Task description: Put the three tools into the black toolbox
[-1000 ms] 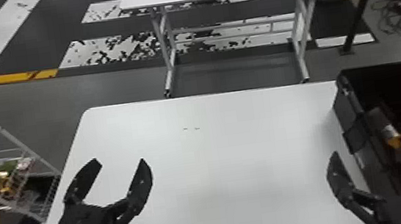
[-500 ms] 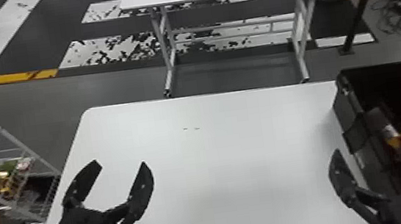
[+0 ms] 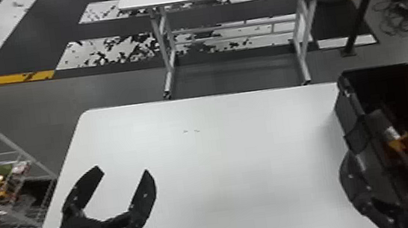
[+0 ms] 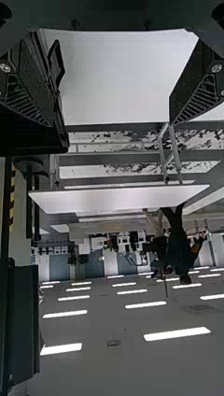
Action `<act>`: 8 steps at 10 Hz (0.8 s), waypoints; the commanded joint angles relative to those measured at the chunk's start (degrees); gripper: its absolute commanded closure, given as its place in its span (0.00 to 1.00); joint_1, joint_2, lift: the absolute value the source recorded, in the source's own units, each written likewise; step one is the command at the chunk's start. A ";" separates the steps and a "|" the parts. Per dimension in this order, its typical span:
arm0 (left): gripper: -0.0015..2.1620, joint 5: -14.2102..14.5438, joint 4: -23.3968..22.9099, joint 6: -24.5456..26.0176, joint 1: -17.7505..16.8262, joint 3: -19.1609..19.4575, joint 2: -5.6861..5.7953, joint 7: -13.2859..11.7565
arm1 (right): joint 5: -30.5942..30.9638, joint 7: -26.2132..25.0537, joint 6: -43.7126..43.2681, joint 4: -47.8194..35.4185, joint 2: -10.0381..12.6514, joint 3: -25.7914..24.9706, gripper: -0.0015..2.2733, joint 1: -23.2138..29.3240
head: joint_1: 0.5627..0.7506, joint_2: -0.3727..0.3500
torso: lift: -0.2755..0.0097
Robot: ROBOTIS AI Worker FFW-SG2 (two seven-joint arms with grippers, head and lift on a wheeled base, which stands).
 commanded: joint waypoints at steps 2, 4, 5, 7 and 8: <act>0.03 0.06 0.04 -0.19 0.18 -0.10 0.48 0.27 | -0.07 -0.02 -0.73 -0.03 -0.02 -0.01 0.04 0.73 | 0.70 0.62 | 0.79; 0.03 0.06 0.04 -0.36 0.27 -0.10 0.56 0.53 | -0.07 -0.02 -1.08 -0.03 -0.02 -0.01 0.04 0.73 | 0.70 0.62 | 0.79; 0.03 0.06 0.04 -0.54 0.27 -0.10 0.56 0.62 | -0.07 -0.02 -1.44 -0.03 -0.02 -0.01 0.04 0.73 | 0.70 0.63 | 0.79; 0.03 0.06 0.04 -0.71 0.27 -0.10 0.83 0.62 | -0.07 -0.02 -2.14 -0.03 0.07 -0.01 0.04 1.25 | 0.70 0.63 | 0.79; 0.04 0.06 0.04 -0.89 0.27 -0.18 0.83 0.53 | -0.07 -0.02 -3.19 -0.03 0.07 -0.01 0.04 1.60 | 0.70 0.62 | 0.79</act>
